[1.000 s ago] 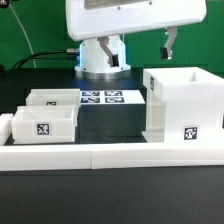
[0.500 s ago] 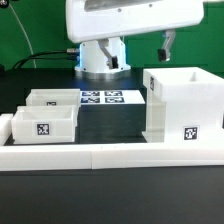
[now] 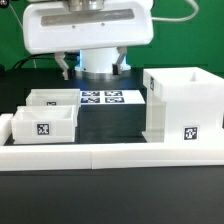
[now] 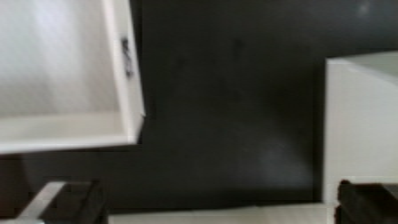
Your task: Assemble drawer
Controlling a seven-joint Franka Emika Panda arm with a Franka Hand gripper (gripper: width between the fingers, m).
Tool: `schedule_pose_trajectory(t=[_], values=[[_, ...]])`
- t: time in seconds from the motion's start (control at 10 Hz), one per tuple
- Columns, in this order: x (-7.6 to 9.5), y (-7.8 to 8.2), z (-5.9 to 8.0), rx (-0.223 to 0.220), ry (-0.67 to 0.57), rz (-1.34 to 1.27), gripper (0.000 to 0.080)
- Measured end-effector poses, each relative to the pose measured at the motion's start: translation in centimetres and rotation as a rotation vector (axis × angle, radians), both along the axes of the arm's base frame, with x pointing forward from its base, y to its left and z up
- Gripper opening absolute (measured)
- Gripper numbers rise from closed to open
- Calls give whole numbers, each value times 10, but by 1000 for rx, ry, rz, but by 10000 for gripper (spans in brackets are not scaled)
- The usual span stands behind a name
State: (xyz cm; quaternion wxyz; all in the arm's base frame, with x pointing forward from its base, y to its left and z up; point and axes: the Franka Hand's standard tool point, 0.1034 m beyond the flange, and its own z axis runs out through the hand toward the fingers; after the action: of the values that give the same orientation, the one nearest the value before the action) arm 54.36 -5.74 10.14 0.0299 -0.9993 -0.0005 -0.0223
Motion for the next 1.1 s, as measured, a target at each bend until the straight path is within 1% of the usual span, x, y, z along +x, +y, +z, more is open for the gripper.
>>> schedule_pose_trajectory(t=[0.1, 0.2, 0.7, 0.8, 0.9, 1.0, 1.1], values=[[-5, -5, -8, -9, -5, 11, 649], [-6, -5, -11, -11, -4, 19, 649], [-6, -7, -12, -11, -1, 20, 649], [-10, -15, -16, 5, 22, 20, 649], [-15, -24, -23, 3, 30, 21, 649], [-23, -26, -32, 4, 48, 17, 649], [-25, -25, -37, 4, 57, 19, 649]])
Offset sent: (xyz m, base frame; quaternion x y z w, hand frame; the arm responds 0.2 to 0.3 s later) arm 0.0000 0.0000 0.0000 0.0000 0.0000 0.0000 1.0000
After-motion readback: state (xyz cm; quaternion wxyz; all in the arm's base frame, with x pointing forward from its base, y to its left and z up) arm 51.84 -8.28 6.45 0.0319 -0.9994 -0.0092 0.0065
